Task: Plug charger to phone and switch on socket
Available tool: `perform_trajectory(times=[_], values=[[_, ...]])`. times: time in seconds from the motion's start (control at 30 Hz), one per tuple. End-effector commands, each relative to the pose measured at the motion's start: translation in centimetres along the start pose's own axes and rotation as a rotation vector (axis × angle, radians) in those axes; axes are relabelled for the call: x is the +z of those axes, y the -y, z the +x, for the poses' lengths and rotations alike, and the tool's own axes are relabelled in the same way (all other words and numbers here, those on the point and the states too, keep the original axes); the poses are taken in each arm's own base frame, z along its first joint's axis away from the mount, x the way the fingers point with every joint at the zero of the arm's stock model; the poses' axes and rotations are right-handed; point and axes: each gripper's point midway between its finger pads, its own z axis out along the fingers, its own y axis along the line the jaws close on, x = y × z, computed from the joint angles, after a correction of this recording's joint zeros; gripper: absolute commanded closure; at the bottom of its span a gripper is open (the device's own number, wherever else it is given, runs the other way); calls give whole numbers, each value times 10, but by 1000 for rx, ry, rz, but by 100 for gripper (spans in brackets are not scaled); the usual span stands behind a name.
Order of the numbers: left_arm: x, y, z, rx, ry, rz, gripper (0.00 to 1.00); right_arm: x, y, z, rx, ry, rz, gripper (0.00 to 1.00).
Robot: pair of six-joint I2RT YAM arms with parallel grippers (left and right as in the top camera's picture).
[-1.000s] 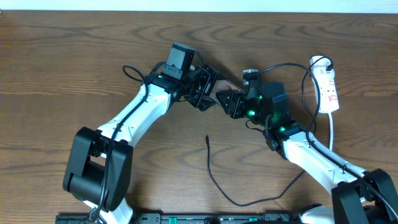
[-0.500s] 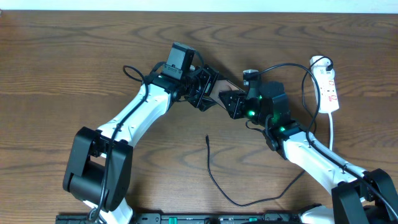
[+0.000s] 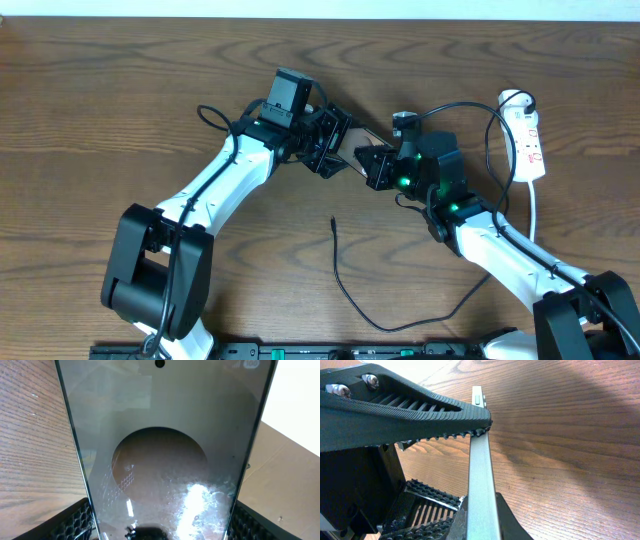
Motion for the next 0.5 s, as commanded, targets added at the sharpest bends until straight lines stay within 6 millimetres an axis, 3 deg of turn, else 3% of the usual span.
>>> perform_trajectory(times=[0.0,0.2,0.47], values=[[-12,16,12,21,-22,44,9,2,-5,-3,-29,0,-15,99],[-12,16,17,54,-51,47,8,1,2,-5,-22,10,14,99],[-14,17,33,126,-139,59,7,-7,34,-15,27,36,119,99]])
